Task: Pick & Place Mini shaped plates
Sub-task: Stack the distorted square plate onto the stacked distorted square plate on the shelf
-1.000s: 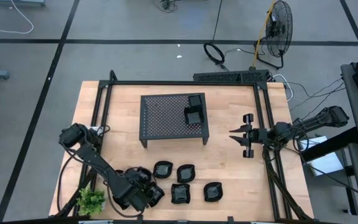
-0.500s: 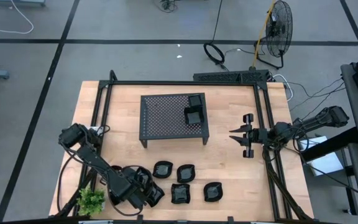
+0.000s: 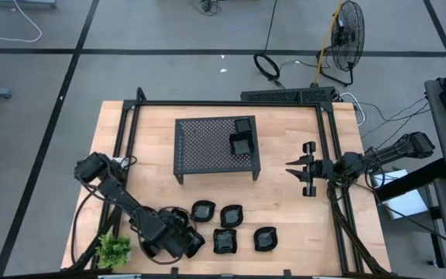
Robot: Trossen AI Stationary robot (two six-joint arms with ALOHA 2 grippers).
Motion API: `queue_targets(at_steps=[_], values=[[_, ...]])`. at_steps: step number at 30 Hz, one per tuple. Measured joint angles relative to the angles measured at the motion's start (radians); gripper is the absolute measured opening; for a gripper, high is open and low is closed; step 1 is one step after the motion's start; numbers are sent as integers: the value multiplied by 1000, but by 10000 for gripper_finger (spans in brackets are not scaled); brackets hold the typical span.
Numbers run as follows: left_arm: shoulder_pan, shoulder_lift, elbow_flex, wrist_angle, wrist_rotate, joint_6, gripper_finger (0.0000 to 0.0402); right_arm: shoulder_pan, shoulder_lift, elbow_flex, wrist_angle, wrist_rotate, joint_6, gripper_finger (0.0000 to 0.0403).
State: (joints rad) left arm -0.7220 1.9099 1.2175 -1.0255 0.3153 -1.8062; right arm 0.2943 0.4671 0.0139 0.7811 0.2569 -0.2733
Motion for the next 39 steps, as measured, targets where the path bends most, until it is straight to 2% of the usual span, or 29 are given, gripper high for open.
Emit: queue_targets(at_steps=[10,20,28,39], values=[[45,0,25,-5,-39,60,159,0,0,0,0,0,0,75],[43,-64,76,-98,-114,16,159,0,0,0,-7,0,0,75],[-3,-71,76,-96,-63,-144,159,0,0,0,-7,0,1,75],[-85,-71,39,-75,-89,-355,159,0,0,0,-7,0,23,75]])
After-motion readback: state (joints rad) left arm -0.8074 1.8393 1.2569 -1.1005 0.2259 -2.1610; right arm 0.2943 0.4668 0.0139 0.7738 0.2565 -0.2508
